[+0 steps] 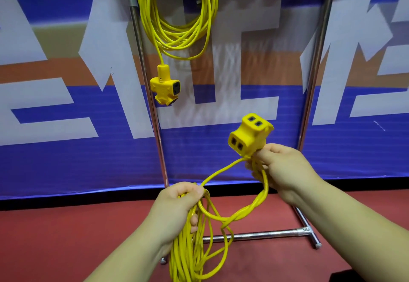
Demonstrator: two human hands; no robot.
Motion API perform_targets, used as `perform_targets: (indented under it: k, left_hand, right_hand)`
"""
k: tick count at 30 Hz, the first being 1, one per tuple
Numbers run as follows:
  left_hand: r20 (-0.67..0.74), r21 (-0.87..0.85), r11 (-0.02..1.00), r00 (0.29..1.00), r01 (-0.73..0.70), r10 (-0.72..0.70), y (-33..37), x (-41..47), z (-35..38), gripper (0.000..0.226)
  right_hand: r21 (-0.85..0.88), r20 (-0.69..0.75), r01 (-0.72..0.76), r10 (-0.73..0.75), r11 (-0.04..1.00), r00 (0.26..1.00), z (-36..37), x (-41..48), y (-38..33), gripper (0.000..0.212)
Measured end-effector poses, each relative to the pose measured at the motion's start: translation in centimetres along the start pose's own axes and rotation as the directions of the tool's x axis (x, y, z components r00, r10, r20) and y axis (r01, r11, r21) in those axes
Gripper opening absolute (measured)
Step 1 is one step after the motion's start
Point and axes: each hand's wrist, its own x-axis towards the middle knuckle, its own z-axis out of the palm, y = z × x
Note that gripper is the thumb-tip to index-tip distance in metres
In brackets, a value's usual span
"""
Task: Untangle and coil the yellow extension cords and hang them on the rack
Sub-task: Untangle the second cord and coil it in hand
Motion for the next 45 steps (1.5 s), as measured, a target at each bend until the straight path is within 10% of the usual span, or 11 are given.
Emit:
perform_targets:
  k: [10,29,45]
  left_hand:
    - [-0.008,0.010,0.999,0.999,-0.031,0.031,0.2,-0.5,1.0,0.015]
    - [-0.206,-0.067,0.993,0.975,-0.097,0.082,0.2,1.3,-1.0,0.016]
    - [-0.234,-0.101,0.982,0.963,-0.158,0.130,0.5,1.2,-0.2,0.021]
  right_hand:
    - [-0.168,-0.006,-0.066,0.066,0.984,0.998,-0.8,1.0,-0.1,0.025]
    - [0.036,-0.112,-0.244,0.247,0.969,0.963,-5.5,3.8,-0.1,0.020]
    - [-0.347,0.319,-0.105,0.223,0.932,0.921,-2.0,0.3,0.4,0.018]
